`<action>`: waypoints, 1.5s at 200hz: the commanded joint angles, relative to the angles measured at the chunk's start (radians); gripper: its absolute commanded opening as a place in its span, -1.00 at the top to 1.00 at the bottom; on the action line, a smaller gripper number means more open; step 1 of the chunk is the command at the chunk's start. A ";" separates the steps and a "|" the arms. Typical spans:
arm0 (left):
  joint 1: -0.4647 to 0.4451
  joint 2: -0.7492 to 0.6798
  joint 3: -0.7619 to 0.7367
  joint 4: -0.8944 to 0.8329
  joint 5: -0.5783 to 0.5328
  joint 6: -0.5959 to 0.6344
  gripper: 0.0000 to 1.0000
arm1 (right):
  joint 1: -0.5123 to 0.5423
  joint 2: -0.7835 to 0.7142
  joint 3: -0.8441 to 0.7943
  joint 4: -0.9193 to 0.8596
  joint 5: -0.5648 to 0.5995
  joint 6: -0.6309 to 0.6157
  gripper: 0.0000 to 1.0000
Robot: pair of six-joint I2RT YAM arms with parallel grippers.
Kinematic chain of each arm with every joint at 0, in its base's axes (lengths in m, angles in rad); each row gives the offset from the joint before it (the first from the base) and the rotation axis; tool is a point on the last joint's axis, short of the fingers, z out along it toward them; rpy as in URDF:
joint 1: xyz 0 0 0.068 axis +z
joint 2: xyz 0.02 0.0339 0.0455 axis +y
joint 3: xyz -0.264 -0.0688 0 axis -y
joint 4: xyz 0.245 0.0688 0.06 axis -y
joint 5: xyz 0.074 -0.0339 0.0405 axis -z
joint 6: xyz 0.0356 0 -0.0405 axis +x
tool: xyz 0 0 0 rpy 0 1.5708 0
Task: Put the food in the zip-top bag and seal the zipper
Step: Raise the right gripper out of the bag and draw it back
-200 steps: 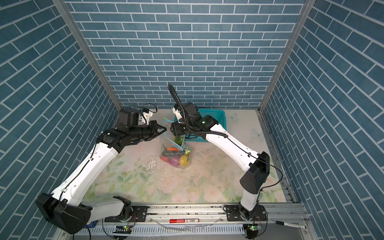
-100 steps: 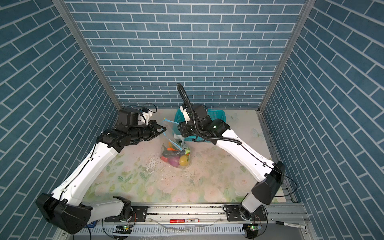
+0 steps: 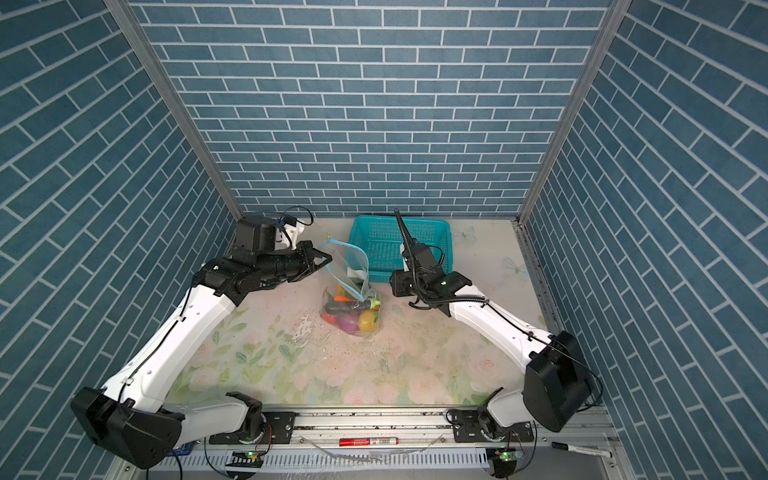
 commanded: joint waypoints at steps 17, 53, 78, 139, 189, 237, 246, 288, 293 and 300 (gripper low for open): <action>0.007 -0.025 -0.011 -0.014 -0.007 0.022 1.00 | -0.011 0.100 -0.067 0.240 -0.013 0.116 0.03; 0.006 -0.026 -0.012 -0.015 -0.007 0.024 1.00 | -0.020 0.219 -0.033 0.312 0.001 0.114 0.03; 0.008 -0.028 -0.014 -0.020 -0.007 0.028 1.00 | -0.038 0.277 -0.001 0.317 0.027 0.082 0.03; 0.018 -0.031 -0.029 -0.017 0.003 0.031 1.00 | -0.076 0.385 0.104 0.297 0.026 0.010 0.03; 0.023 -0.038 -0.037 -0.014 0.007 0.028 1.00 | -0.104 0.456 0.199 0.275 0.005 -0.005 0.03; 0.027 -0.042 -0.038 -0.016 0.010 0.028 1.00 | -0.114 0.507 0.266 0.275 0.000 -0.011 0.03; 0.028 -0.041 -0.037 -0.017 0.011 0.027 1.00 | -0.117 0.514 0.275 0.275 0.000 -0.012 0.04; 0.028 -0.040 -0.043 -0.016 0.009 0.026 1.00 | -0.119 0.551 0.320 0.278 -0.012 -0.007 0.04; 0.028 -0.040 -0.044 -0.014 0.009 0.027 1.00 | -0.119 0.554 0.323 0.278 -0.011 -0.008 0.04; 0.028 -0.039 -0.043 -0.012 0.011 0.026 1.00 | -0.119 0.558 0.330 0.278 -0.007 -0.013 0.04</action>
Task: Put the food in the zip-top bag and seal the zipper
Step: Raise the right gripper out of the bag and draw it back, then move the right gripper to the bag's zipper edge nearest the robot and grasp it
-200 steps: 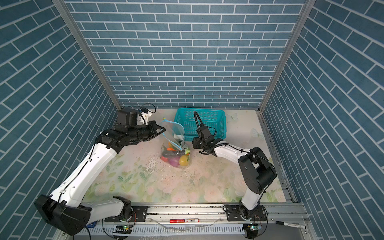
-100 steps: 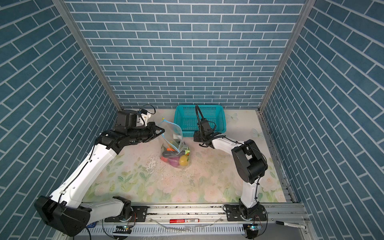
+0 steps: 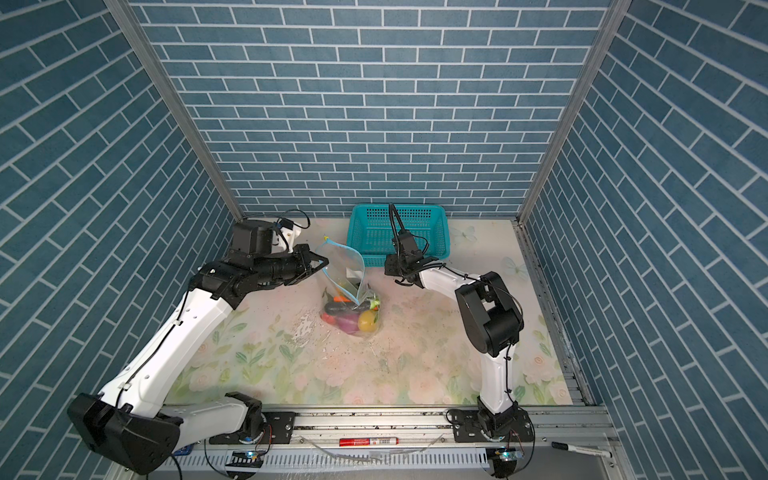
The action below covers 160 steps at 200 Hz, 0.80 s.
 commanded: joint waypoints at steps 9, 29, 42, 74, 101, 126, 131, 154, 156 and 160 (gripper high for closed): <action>0.008 -0.012 -0.011 -0.001 0.007 0.010 1.00 | -0.004 0.027 0.074 0.005 0.006 -0.029 0.04; 0.008 -0.011 -0.010 0.001 0.007 0.010 1.00 | -0.010 0.023 0.078 0.000 0.027 -0.055 0.04; 0.008 -0.006 -0.008 0.001 0.007 0.012 1.00 | -0.013 0.009 0.076 -0.008 0.026 -0.069 0.04; 0.008 0.000 0.013 -0.020 0.005 0.019 1.00 | -0.012 -0.083 0.021 -0.024 -0.036 -0.115 0.03; 0.008 0.005 0.020 -0.018 0.005 0.019 1.00 | -0.011 -0.181 -0.066 -0.028 -0.106 -0.164 0.02; 0.008 0.017 0.016 -0.016 -0.003 0.024 1.00 | -0.011 -0.309 -0.192 0.024 -0.146 -0.205 0.02; 0.008 0.020 0.016 -0.016 -0.003 0.024 1.00 | -0.010 -0.338 -0.224 0.041 -0.158 -0.216 0.02; 0.008 0.036 0.019 -0.010 0.002 0.019 1.00 | -0.002 -0.474 -0.377 0.166 -0.227 -0.291 0.02; 0.008 0.036 0.020 -0.009 0.002 0.018 1.00 | -0.001 -0.484 -0.389 0.173 -0.233 -0.304 0.02; 0.008 0.039 0.020 -0.006 0.002 0.014 1.00 | 0.002 -0.505 -0.414 0.196 -0.243 -0.325 0.02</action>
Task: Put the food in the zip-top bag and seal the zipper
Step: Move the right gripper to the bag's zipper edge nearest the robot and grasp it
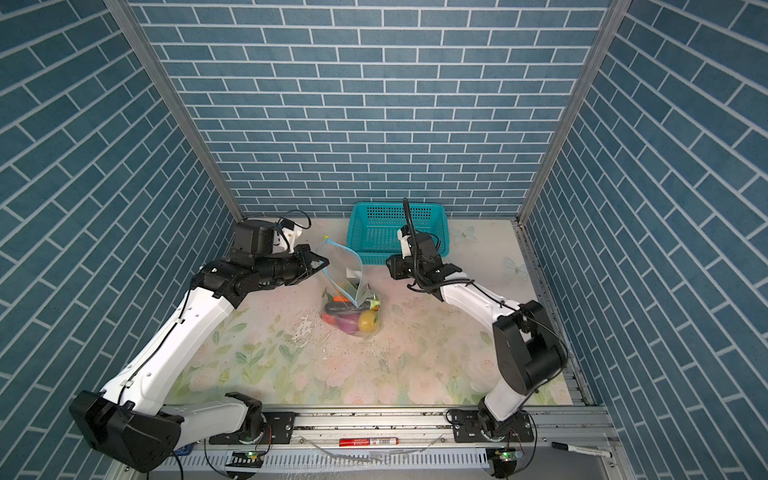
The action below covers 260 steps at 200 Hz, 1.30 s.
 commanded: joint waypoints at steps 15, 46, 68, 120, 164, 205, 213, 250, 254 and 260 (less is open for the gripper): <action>0.007 0.020 0.019 0.006 0.003 0.002 1.00 | 0.018 -0.177 -0.223 0.206 -0.123 -0.195 0.03; 0.008 0.030 0.016 0.021 -0.002 -0.014 1.00 | 0.027 -0.299 -0.389 0.389 -0.191 -0.299 0.08; 0.008 0.033 0.010 0.036 -0.002 -0.029 1.00 | 0.044 -0.365 -0.479 0.491 -0.217 -0.342 0.08; 0.002 0.031 0.005 0.043 -0.004 -0.049 1.00 | 0.189 -0.450 -0.568 0.622 -0.172 -0.389 0.00; -0.005 0.013 -0.019 0.060 -0.021 -0.067 1.00 | 0.332 -0.373 -0.584 0.830 0.011 -0.423 -0.33; -0.005 -0.013 -0.030 0.051 -0.027 -0.066 1.00 | 0.420 -0.197 -0.502 0.969 0.092 -0.480 -0.63; -0.005 -0.019 -0.034 0.053 -0.028 -0.067 1.00 | 0.429 -0.169 -0.490 0.988 0.136 -0.491 -0.63; -0.005 -0.040 -0.042 0.053 -0.032 -0.066 1.00 | 0.442 -0.149 -0.488 1.050 0.211 -0.487 0.01; -0.005 -0.041 -0.044 0.053 -0.032 -0.065 1.00 | 0.443 -0.156 -0.486 1.041 0.211 -0.484 0.07; -0.005 -0.041 -0.045 0.053 -0.032 -0.065 1.00 | 0.446 -0.164 -0.485 1.030 0.212 -0.477 0.15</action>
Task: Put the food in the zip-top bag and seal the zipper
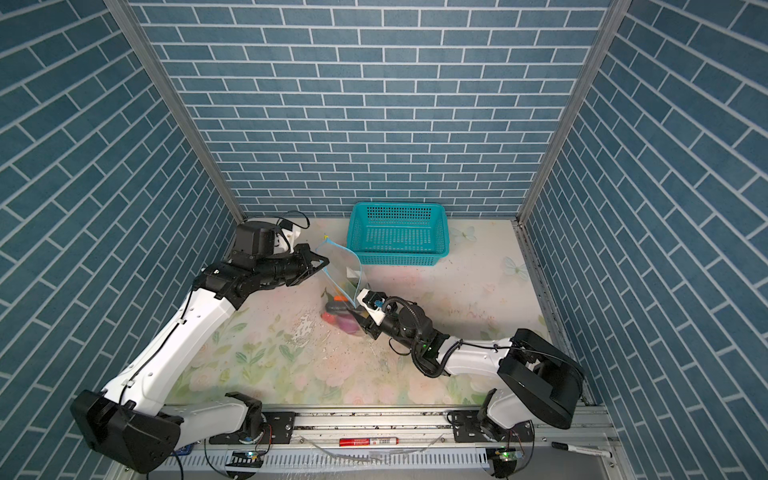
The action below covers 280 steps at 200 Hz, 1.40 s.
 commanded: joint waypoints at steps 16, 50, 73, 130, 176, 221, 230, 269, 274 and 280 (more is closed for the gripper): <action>-0.003 -0.027 -0.023 0.007 -0.009 0.008 1.00 | 0.018 -0.051 0.052 0.056 0.068 -0.012 0.36; -0.003 -0.036 -0.031 0.009 -0.015 0.010 1.00 | 0.033 -0.088 0.057 0.011 0.083 -0.007 0.51; -0.003 -0.035 -0.034 0.011 -0.015 0.010 1.00 | 0.041 -0.106 0.059 0.000 0.089 -0.003 0.55; -0.002 -0.043 -0.041 0.011 -0.028 0.023 1.00 | 0.049 -0.141 0.067 -0.036 0.084 -0.001 0.78; -0.003 -0.040 -0.037 0.020 -0.026 0.068 0.82 | 0.049 -0.170 0.071 -0.066 0.088 -0.015 0.87; 0.000 -0.036 -0.001 0.046 -0.049 0.210 0.20 | 0.016 -0.190 0.094 -0.112 0.093 -0.035 0.85; 0.008 -0.041 -0.009 0.078 -0.035 0.226 0.10 | -0.004 -0.198 0.104 -0.132 0.073 -0.028 0.87; 0.019 -0.117 -0.097 0.220 0.000 0.379 -0.20 | -0.105 -0.231 0.149 -0.259 -0.069 -0.050 0.89; 0.019 -0.132 -0.114 0.237 0.004 0.414 -0.19 | -0.124 -0.239 0.159 -0.281 -0.105 -0.047 0.89; 0.020 -0.152 -0.137 0.260 0.004 0.454 -0.19 | -0.148 -0.247 0.172 -0.309 -0.131 -0.046 0.89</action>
